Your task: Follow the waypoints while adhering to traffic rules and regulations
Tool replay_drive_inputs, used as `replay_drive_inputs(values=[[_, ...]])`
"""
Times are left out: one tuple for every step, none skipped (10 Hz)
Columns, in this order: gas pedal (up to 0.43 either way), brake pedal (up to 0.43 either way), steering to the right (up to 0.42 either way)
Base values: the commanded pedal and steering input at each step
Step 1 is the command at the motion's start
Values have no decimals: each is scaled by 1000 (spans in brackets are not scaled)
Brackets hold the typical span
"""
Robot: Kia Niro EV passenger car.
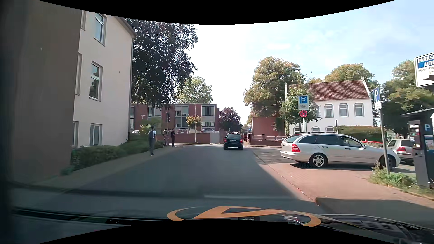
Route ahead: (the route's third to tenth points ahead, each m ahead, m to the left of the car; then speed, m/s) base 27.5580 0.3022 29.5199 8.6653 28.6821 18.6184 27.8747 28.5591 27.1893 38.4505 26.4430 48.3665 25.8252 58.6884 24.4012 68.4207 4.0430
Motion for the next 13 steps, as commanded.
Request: replay_drive_inputs(values=[[39, 0, -9], [39, 0, -9], [39, 0, -9], [39, 0, -9], [39, 0, -9], [39, 0, -9], [39, 0, -9], [39, 0, -8], [0, 0, -5], [0, 0, -4], [0, 0, -4], [0, 0, -4], [0, 0, -4]])
